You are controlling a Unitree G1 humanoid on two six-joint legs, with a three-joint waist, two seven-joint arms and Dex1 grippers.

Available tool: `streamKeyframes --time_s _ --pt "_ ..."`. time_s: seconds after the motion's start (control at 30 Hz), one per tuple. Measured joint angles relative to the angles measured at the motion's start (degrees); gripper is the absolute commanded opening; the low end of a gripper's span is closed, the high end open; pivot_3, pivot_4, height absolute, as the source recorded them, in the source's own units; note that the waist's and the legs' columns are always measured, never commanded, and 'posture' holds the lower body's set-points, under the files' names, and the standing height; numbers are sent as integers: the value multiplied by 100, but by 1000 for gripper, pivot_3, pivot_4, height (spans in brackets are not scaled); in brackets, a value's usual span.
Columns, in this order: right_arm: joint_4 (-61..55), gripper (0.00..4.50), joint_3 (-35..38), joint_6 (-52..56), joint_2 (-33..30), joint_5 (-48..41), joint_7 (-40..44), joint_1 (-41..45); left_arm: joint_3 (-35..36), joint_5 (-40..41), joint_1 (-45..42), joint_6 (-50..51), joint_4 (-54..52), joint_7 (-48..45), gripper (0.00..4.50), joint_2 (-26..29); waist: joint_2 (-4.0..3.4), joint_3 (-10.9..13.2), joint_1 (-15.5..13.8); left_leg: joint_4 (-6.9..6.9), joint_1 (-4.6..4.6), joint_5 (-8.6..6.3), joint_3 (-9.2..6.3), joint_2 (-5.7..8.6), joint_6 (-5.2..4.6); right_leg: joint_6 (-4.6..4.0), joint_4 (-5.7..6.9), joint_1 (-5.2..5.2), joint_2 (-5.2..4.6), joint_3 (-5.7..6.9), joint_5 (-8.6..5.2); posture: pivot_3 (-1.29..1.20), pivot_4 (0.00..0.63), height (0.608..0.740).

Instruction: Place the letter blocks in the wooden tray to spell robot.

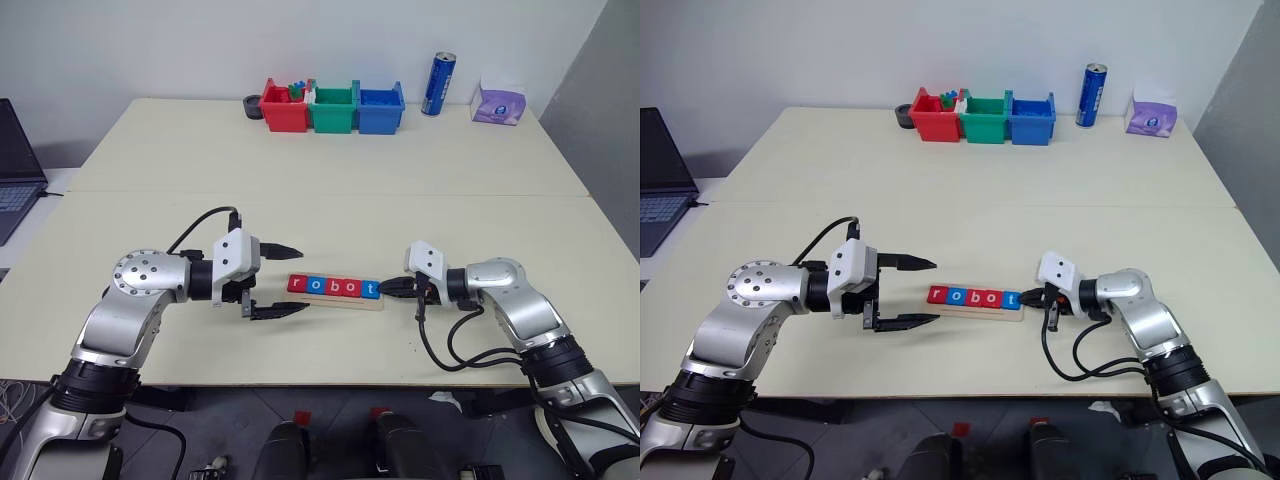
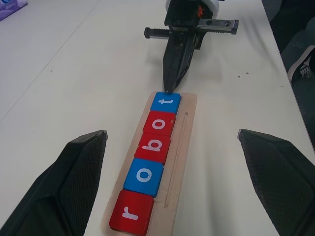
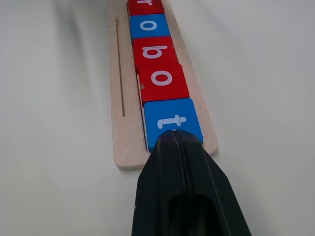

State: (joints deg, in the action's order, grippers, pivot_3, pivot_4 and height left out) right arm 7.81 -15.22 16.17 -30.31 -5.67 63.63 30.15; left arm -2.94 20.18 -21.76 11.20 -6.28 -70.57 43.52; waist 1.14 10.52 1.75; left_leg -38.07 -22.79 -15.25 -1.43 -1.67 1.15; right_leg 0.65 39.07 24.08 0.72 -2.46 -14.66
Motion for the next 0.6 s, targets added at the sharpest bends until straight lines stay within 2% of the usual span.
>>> streamKeyframes --time_s 0.6 --pt "235 7 -6 -83 -99 5 3 58 0 -2 0 0 1 13 4500 0 0 0 0 0 0 0 0 0 0 0 0 0 0 0 0 0 150 740"
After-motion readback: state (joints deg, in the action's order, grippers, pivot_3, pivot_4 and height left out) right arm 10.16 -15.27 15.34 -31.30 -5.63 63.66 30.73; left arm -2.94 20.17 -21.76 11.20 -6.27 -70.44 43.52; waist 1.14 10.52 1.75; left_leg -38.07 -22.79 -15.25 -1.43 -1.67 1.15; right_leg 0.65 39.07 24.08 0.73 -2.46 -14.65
